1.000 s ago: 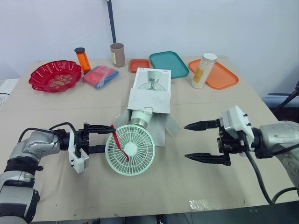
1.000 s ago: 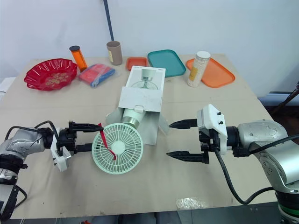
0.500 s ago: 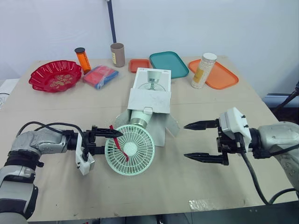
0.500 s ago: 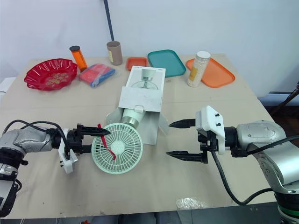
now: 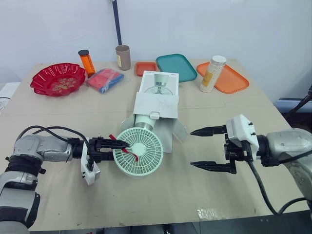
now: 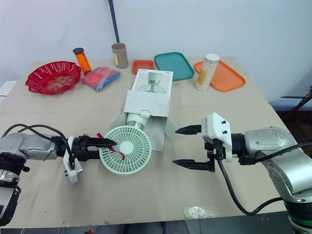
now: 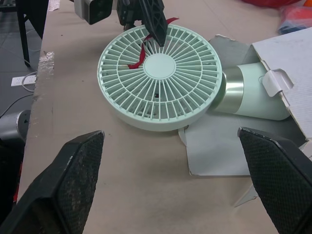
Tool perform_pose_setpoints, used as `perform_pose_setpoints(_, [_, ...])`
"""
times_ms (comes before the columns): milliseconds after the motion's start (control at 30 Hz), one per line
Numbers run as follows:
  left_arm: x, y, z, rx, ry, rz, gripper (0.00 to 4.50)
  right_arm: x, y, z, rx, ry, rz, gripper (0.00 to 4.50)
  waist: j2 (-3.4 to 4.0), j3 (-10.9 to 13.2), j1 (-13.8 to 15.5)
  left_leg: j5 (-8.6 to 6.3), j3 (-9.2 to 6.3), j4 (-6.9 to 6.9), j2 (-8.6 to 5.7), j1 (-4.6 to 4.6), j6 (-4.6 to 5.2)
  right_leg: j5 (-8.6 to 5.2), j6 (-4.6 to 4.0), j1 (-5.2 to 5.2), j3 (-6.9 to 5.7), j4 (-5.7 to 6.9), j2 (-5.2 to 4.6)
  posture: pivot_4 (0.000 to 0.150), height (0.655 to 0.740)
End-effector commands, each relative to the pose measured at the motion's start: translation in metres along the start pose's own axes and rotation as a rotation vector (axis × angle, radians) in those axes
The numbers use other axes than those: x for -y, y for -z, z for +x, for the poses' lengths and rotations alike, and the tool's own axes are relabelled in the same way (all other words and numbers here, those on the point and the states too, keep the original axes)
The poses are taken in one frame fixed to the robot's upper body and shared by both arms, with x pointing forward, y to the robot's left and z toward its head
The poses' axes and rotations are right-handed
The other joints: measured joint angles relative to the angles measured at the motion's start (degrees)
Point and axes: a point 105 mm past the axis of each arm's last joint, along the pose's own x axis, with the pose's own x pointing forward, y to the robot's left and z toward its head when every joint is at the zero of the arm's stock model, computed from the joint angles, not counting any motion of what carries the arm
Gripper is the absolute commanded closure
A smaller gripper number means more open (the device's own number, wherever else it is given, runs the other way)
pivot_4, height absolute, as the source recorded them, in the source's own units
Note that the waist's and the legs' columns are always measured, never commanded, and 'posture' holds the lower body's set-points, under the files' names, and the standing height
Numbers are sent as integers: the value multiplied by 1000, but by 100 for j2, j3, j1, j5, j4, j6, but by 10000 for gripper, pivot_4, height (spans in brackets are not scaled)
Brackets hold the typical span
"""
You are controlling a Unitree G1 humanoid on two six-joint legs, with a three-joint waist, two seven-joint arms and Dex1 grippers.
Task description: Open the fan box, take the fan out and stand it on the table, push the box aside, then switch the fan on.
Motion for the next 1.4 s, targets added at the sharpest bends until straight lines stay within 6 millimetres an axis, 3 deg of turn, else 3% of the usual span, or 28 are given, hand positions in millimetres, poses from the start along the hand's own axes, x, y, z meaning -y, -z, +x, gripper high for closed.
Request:
perform_pose_setpoints(33, [-20, 3, -5, -20, -88, 46, 14159, -2, -6, 0, 14, 2, -41, 0, 0, 0, 0, 0, 0, 0, 0, 0, 0, 0, 0, 0, 0, 0, 0, 1500, 7400])
perform_pose_setpoints(200, [-38, -2, -6, -14, -184, 71, 14159, 0, -5, -1, 6, 11, -41, 0, 0, 0, 1, 0, 0, 5, 0, -1, 0, 0, 0, -1, 0, 4, -1, 1500, 7400])
perform_pose_setpoints(333, [-25, -11, -3, 12, -125, 44, 14159, 3, -3, -2, 7, 16, -40, 0, 1, -1, -5, -1, 3, 5, 1, 1, 2, 0, 0, -1, 0, 4, -1, 1500, 7400])
perform_pose_setpoints(533, [-9, -3, 5, -6, -27, -11, 14159, 4, -5, 1, 14, 16, -48, 0, -4, -10, 1, -2, 1, 14, -2, 5, 4, 1, 2, 8, 0, 7, -1, 1500, 7400])
perform_pose_setpoints(1000, [-10, 1, 15, 25, 16, -7, 14159, -1, -3, 2, 15, 35, -44, 0, -4, -14, 8, -12, 0, 27, -3, 23, 21, -2, 7, 37, -2, 1, -1, 1500, 7400])
perform_pose_setpoints(1133, [-7, 2, 17, 19, 17, -14, 23615, -1, -3, 3, 16, 38, -44, 0, -7, -16, 12, -12, 0, 29, -3, 23, 21, -2, 7, 39, -3, 1, -1, 1500, 7400])
perform_pose_setpoints(1400, [-6, 0, 16, 10, 14, -23, 24101, -1, -4, 3, 13, 42, -48, 0, -7, -19, 8, -13, 0, 33, -3, 26, 23, -2, 8, 43, -3, 3, -1, 1500, 7400])
